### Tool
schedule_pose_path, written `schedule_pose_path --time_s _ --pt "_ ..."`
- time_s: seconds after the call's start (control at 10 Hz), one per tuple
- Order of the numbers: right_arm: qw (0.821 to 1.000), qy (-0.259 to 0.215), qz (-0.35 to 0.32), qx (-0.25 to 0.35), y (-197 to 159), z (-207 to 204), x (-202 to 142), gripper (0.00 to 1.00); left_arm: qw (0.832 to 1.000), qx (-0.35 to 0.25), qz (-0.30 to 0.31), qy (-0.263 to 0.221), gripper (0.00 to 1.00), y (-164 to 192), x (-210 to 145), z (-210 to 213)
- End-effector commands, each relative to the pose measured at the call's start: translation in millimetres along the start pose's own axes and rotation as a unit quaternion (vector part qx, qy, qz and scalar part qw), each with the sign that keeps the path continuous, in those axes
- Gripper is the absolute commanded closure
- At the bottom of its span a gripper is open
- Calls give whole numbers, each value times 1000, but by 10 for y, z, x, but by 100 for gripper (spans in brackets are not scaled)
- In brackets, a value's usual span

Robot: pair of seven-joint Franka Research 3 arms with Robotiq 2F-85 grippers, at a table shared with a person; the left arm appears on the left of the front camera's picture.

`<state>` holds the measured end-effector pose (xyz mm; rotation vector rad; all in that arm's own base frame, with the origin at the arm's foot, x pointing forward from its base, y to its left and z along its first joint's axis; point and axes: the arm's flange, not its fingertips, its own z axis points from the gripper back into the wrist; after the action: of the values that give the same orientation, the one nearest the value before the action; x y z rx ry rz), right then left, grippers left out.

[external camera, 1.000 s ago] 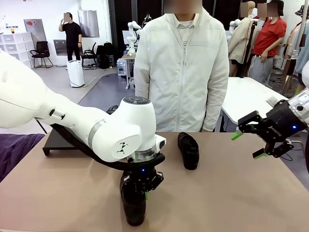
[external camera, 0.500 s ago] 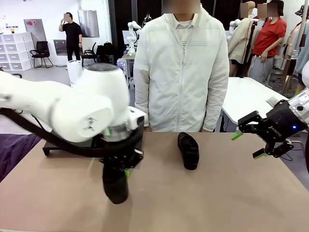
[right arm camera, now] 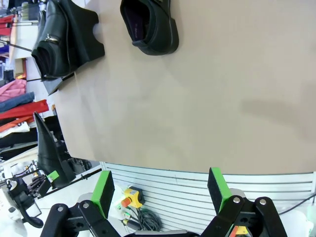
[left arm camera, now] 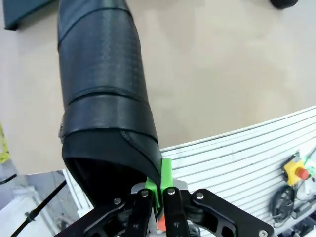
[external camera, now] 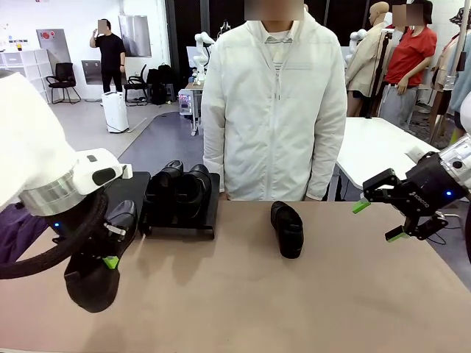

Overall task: Organize the shoes by placing them on the stand.
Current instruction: Place the Shoe from the middle of the table onto the Shoes Stand.

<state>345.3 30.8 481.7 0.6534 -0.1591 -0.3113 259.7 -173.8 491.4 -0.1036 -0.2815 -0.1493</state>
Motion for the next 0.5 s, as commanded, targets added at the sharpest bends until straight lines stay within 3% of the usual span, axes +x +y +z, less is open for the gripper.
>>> schedule_pose_path --time_s 0.0,0.4 --pt "1000 1 -11 7 28 10 -6 0 1000 5 14 5 100 -261 46 -153" --pt "1000 1 -11 7 28 10 -6 0 1000 12 3 15 100 -217 -23 -198"
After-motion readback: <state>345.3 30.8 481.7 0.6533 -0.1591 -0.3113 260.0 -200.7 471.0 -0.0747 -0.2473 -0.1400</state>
